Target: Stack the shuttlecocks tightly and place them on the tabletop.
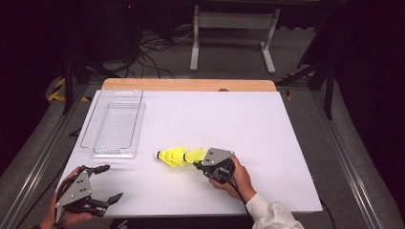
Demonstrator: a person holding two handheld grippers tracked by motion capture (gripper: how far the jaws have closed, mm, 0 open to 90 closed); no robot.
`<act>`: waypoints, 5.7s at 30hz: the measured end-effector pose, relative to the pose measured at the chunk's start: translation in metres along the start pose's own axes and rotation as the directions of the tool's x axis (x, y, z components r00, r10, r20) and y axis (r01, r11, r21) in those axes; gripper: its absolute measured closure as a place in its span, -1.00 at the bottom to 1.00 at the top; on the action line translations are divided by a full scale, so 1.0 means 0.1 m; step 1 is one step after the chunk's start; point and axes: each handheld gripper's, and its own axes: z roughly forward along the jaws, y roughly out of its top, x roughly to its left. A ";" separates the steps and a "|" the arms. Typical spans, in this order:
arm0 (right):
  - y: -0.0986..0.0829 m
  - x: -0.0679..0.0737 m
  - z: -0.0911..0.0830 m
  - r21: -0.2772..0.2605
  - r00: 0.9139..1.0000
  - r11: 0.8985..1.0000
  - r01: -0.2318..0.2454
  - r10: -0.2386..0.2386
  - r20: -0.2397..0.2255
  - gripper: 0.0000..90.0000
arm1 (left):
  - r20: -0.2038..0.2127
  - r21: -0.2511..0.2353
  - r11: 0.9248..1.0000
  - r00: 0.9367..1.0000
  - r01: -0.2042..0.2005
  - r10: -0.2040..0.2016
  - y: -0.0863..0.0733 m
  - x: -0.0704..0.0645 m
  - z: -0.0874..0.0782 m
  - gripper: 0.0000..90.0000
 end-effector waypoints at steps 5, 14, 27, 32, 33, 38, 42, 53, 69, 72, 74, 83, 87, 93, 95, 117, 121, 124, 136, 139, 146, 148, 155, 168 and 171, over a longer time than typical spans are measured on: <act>0.02 0.02 0.07 -0.010 1.000 1.000 -0.003 0.003 -0.001 1.00 | 0.001 0.003 1.000 1.000 -0.003 0.003 0.00 0.00 0.00 -0.84; 0.04 0.06 0.20 -0.010 1.000 1.000 0.001 -0.001 -0.004 1.00 | 0.004 0.003 1.000 1.000 -0.002 0.002 0.00 0.00 0.01 -0.84; 0.05 0.07 0.29 -0.013 1.000 1.000 0.000 0.000 0.000 0.98 | 0.007 0.005 1.000 1.000 -0.003 0.002 0.00 0.00 0.02 -0.84; 0.04 0.09 0.33 0.018 1.000 1.000 0.018 -0.018 -0.002 0.94 | -0.004 0.016 1.000 1.000 -0.002 0.002 0.01 0.00 0.02 -0.83; 0.04 0.10 0.35 0.019 1.000 1.000 0.022 -0.022 -0.002 0.93 | -0.004 0.016 1.000 1.000 -0.002 0.002 0.01 0.00 0.02 -0.83; 0.05 0.11 0.39 0.029 1.000 0.999 0.026 -0.026 -0.009 0.91 | -0.006 0.015 1.000 1.000 -0.002 0.002 0.01 0.00 0.01 -0.83; 0.05 0.10 0.40 0.027 1.000 0.999 0.019 -0.018 -0.007 0.87 | -0.004 0.017 1.000 1.000 -0.002 0.002 0.00 0.00 0.02 -0.82; 0.04 0.10 0.40 0.029 1.000 0.999 0.027 -0.027 -0.006 0.66 | -0.003 0.018 1.000 1.000 -0.003 0.003 0.00 0.00 0.02 -0.82; 0.04 0.13 0.20 -0.014 1.000 1.000 0.009 -0.010 -0.029 0.15 | -0.004 0.012 1.000 1.000 -0.003 0.003 0.01 0.00 0.01 -0.82; 0.03 0.13 0.20 -0.015 1.000 1.000 0.004 -0.004 -0.027 0.08 | -0.003 0.014 1.000 1.000 -0.005 0.005 0.01 0.00 0.02 -0.82; 0.02 0.11 0.23 -0.001 0.999 1.000 -0.018 0.018 -0.030 -0.09 | -0.001 0.012 1.000 1.000 -0.007 0.007 0.01 0.00 0.02 -0.82; 0.10 0.19 0.43 0.072 0.997 0.996 -0.051 0.056 -0.060 -0.45 | -0.005 0.007 1.000 1.000 -0.004 0.004 0.02 0.00 0.02 -0.82; 0.14 0.23 0.48 0.078 0.997 0.995 -0.061 0.065 -0.049 -0.49 | -0.007 0.006 1.000 1.000 -0.006 0.006 0.02 0.00 0.02 -0.82; 0.22 0.24 0.56 0.040 0.986 0.986 -0.164 0.165 -0.012 -0.56 | -0.009 0.003 1.000 1.000 0.001 -0.001 0.02 0.01 0.02 -0.83; 0.24 0.23 0.59 0.039 0.979 0.978 -0.204 0.204 0.003 -0.55 | -0.010 0.005 1.000 1.000 0.002 -0.002 0.01 0.01 0.02 -0.83; 0.33 0.28 0.73 -0.025 0.949 0.959 -0.283 0.283 0.139 -0.16 | -0.004 0.015 1.000 1.000 0.000 0.000 0.01 0.01 0.04 -0.84; 0.32 0.28 0.74 -0.021 0.950 0.960 -0.280 0.280 0.141 0.07 | -0.001 0.019 1.000 1.000 -0.004 0.004 0.01 0.01 0.04 -0.84; 0.32 0.28 0.73 -0.014 0.950 0.961 -0.276 0.274 0.150 0.22 | 0.001 0.020 1.000 1.000 -0.003 0.003 0.01 0.01 0.04 -0.83; 0.33 0.28 0.72 -0.011 0.958 0.972 -0.236 0.235 0.165 0.82 | 0.014 0.020 1.000 1.000 -0.007 0.007 0.01 0.00 0.04 -0.83; 0.33 0.28 0.71 -0.011 0.958 0.972 -0.233 0.232 0.168 0.85 | 0.015 0.018 1.000 1.000 -0.007 0.007 0.01 0.01 0.04 -0.83; 0.31 0.27 0.71 -0.002 0.963 0.977 -0.213 0.211 0.170 0.93 | 0.016 0.020 1.000 1.000 -0.008 0.007 0.01 0.01 0.04 -0.83; 0.31 0.27 0.71 -0.002 0.963 0.977 -0.213 0.211 0.171 0.93 | 0.016 0.021 1.000 1.000 -0.008 0.008 0.01 0.01 0.04 -0.83; 0.31 0.27 0.70 -0.008 0.960 0.975 -0.222 0.220 0.173 0.96 | 0.014 0.030 1.000 1.000 -0.006 0.005 0.00 0.00 0.04 -0.82; 0.28 0.21 0.65 -0.030 0.957 0.972 -0.233 0.234 0.173 0.96 | 0.010 0.031 0.999 1.000 -0.009 0.008 0.00 0.01 0.04 -0.82; 0.28 0.20 0.64 -0.034 0.957 0.973 -0.229 0.232 0.174 0.96 | 0.008 0.028 1.000 1.000 -0.008 0.008 0.00 0.01 0.04 -0.82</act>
